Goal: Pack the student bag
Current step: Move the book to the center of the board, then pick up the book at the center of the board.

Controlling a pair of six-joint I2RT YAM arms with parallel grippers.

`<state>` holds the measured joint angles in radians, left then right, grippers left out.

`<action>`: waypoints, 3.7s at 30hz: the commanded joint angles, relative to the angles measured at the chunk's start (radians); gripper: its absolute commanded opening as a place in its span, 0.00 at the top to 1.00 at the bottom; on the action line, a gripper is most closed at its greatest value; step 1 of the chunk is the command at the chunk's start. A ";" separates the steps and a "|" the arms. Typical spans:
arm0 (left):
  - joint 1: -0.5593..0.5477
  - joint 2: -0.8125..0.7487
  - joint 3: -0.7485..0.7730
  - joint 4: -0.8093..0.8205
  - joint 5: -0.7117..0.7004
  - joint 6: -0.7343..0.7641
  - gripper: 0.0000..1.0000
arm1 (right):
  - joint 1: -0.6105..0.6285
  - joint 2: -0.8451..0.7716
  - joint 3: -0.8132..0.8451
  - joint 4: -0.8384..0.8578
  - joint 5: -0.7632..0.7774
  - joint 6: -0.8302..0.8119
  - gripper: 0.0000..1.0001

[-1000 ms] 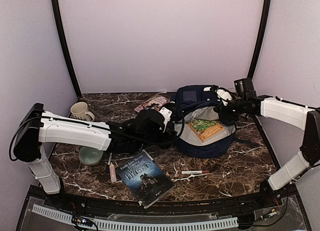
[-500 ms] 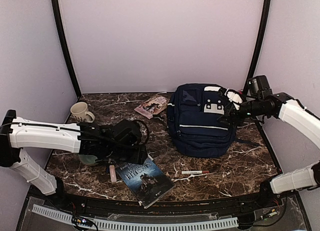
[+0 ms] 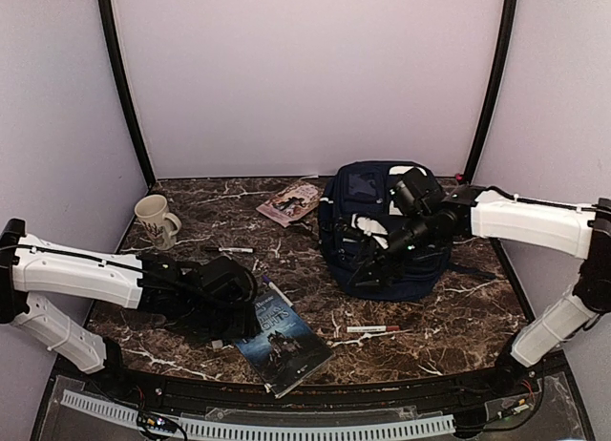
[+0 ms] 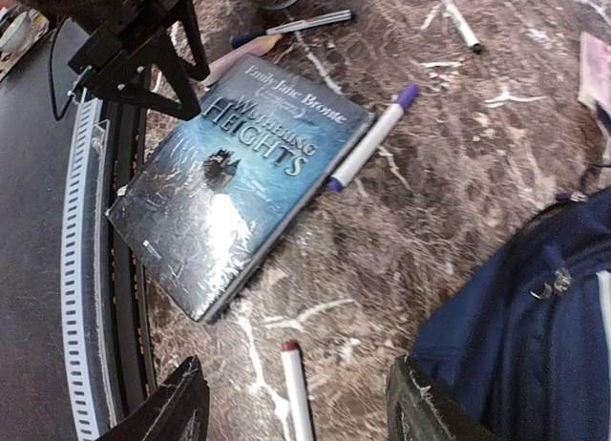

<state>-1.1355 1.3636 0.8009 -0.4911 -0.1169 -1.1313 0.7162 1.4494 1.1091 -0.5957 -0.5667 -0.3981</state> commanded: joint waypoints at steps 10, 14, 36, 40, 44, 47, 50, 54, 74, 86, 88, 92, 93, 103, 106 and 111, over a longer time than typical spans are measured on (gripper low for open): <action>-0.052 -0.075 -0.158 0.092 0.029 -0.286 0.32 | 0.198 0.319 0.032 0.223 0.049 0.216 0.37; -0.060 -0.044 -0.177 0.147 0.023 -0.308 0.32 | 0.203 0.395 0.037 0.241 0.000 0.250 0.37; 0.023 0.142 -0.041 0.289 -0.124 0.006 0.31 | 0.201 0.524 0.089 0.202 -0.115 0.267 0.40; 0.059 0.178 0.015 0.278 -0.135 0.071 0.31 | 0.182 0.516 0.093 0.186 -0.067 0.276 0.40; 0.059 0.166 0.029 0.192 -0.096 0.026 0.31 | 0.151 0.527 0.090 0.188 -0.054 0.299 0.40; 0.056 0.104 -0.019 0.161 -0.072 -0.040 0.30 | 0.137 0.549 0.098 0.188 -0.058 0.311 0.41; 0.056 0.022 -0.087 0.169 -0.063 -0.095 0.30 | 0.133 0.570 0.108 0.188 -0.072 0.321 0.42; 0.056 -0.056 -0.151 0.172 -0.043 -0.141 0.30 | 0.132 0.597 0.111 0.190 -0.080 0.336 0.47; 0.069 0.038 -0.352 0.613 0.122 -0.285 0.29 | 0.101 0.857 0.114 0.143 -0.004 0.423 0.76; 0.068 -0.143 -0.310 0.821 -0.075 -0.113 0.29 | 0.088 0.851 0.118 0.139 -0.019 0.409 0.73; 0.068 -0.180 -0.337 0.894 -0.090 -0.129 0.29 | 0.087 0.847 0.112 0.141 -0.013 0.407 0.71; 0.068 -0.214 -0.278 0.799 -0.104 -0.090 0.29 | 0.087 0.848 0.115 0.145 -0.028 0.409 0.69; 0.068 -0.213 -0.257 0.766 -0.102 -0.085 0.29 | 0.087 0.848 0.119 0.141 -0.027 0.408 0.69; 0.068 -0.167 -0.220 0.659 -0.048 -0.142 0.34 | 0.085 0.841 0.120 0.140 -0.023 0.403 0.66; 0.068 -0.162 -0.182 0.585 -0.036 -0.170 0.36 | 0.085 0.840 0.120 0.139 -0.027 0.404 0.66; 0.068 -0.161 -0.167 0.565 -0.006 -0.200 0.41 | 0.086 0.833 0.121 0.140 -0.027 0.403 0.65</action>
<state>-1.0637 1.2098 0.5896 0.0605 -0.1814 -1.2972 0.7864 2.1578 1.2999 -0.3450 -0.9062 0.0189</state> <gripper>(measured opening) 0.608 0.346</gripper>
